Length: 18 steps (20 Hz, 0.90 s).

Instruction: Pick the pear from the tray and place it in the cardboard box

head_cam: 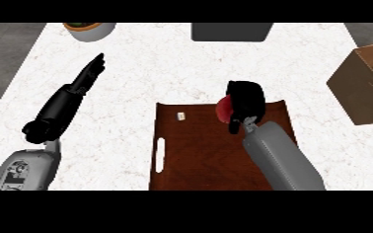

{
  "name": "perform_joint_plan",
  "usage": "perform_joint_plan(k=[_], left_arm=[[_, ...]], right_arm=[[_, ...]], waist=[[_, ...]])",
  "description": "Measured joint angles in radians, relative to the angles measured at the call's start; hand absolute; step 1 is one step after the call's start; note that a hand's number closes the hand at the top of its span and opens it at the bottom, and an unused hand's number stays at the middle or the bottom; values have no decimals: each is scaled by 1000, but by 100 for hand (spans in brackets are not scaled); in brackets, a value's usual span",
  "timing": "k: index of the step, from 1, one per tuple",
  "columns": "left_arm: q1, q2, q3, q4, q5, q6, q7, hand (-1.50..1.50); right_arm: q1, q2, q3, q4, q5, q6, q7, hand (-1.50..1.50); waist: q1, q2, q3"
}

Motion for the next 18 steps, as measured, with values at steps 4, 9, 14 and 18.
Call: perform_joint_plan(k=[4, 9, 14, 18], left_arm=[[-20, -15, -9, 16, -7, 3, -6, 0], [-13, -12, -2, 24, -12, -4, -23, 0], [-14, -13, 7, 28, -21, -4, -18, 0], [-15, -17, 13, 12, -19, 0, 6, 0]], right_arm=[[-122, -69, -124, 139, -76, -87, -196, 150], [-268, -129, -184, 266, -62, -173, -327, 150], [-372, -163, -224, 277, -41, -200, -334, 150], [-400, -193, -290, 229, -35, -258, -238, 150]], waist=[[13, 7, 1], [14, 4, 0], [1, -3, -1], [-11, -8, -1]])
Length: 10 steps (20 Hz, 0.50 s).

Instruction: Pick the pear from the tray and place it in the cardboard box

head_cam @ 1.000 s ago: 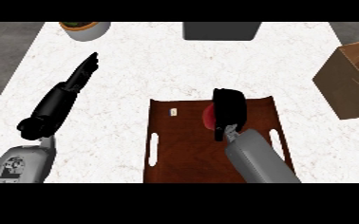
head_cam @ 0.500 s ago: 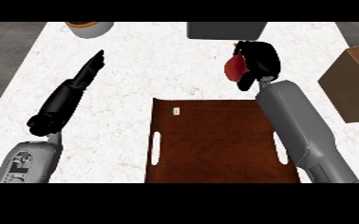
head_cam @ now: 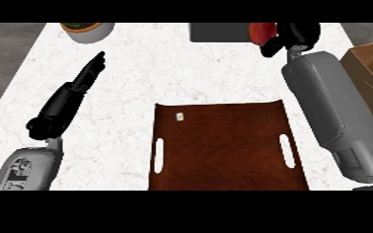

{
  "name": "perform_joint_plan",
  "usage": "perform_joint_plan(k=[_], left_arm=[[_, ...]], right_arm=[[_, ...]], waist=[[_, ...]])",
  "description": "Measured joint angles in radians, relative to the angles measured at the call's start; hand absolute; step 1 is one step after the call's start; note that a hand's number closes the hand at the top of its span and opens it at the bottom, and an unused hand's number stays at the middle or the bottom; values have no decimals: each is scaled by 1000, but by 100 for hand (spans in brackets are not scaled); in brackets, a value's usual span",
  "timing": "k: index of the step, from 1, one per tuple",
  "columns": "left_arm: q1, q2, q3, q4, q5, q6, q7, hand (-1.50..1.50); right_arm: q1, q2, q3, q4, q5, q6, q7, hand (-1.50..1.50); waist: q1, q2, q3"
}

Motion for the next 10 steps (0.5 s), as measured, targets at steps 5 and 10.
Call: perform_joint_plan(k=[5, 10], left_arm=[[30, -6, -7, -14, -5, -3, -16, 0], [31, -3, 4, -13, -4, -12, -16, 0]], right_arm=[[-29, -50, -106, -18, 0, -80, 124, 150], [-21, -142, -202, -1, -21, -116, 148, 150]], waist=[[0, 0, 0], [-1, 2, 0]])
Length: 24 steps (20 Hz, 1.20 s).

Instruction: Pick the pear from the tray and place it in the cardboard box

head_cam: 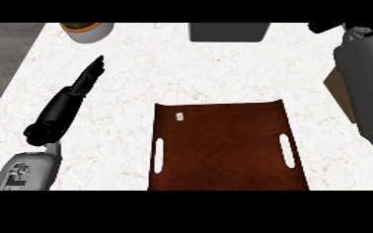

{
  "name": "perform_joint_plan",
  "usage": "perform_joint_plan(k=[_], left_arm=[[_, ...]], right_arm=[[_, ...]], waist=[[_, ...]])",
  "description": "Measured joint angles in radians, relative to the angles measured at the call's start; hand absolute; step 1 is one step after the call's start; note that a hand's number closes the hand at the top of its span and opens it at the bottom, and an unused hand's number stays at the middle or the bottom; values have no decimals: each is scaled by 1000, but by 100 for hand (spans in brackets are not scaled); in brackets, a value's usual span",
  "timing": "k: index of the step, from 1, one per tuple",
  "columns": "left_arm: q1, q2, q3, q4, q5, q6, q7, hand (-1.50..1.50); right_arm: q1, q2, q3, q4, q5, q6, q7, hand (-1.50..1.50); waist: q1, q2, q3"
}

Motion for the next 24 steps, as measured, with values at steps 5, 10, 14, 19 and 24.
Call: perform_joint_plan(k=[5, 10, 14, 19, 24], left_arm=[[-7, -9, -2, -17, -5, -1, 24, 0], [-15, -14, -1, -27, -12, -1, 36, 0], [-32, -8, 12, -19, 1, -13, 37, 0], [-26, -24, 1, -11, -16, -5, 25, 0], [-41, -29, 3, 13, -19, -12, 13, 0]], right_arm=[[15, -108, -82, 83, -30, -17, -59, 150], [37, -212, -116, 195, -51, 76, -133, 150], [44, -272, -148, 300, -97, 215, -189, 150], [66, -329, -167, 418, -124, 329, -282, 150], [68, -386, -176, 521, -134, 447, -355, -150]], waist=[[5, 2, 0], [7, 4, 0], [9, 6, 1], [13, 7, 1], [17, 8, 1]])
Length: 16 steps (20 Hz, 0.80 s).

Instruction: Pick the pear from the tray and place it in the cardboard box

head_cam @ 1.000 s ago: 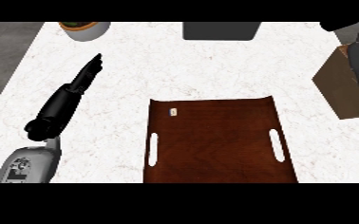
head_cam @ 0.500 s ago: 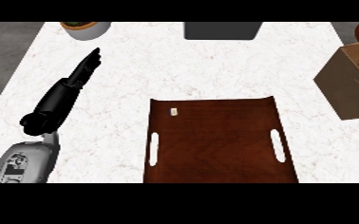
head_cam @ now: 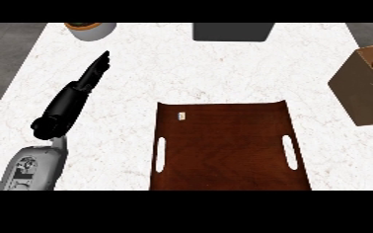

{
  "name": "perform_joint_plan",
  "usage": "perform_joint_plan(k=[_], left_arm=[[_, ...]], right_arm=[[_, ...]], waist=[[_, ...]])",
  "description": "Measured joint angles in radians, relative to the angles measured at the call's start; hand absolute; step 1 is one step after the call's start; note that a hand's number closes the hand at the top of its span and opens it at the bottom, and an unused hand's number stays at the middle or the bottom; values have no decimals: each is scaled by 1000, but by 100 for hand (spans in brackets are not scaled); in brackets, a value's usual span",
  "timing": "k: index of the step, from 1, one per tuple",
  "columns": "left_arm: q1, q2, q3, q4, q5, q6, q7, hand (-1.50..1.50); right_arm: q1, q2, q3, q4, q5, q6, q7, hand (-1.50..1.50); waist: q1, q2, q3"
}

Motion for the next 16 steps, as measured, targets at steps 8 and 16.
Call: perform_joint_plan(k=[8, 16], left_arm=[[0, -1, 7, -11, -1, -5, 15, 0], [13, 10, 25, -4, 1, -5, 1, 0]], right_arm=[[13, -13, -75, 24, -91, 5, -241, -150], [-29, 11, -425, 19, -427, -133, -340, -150]], waist=[[-3, -1, 1], [-21, -6, 3]])
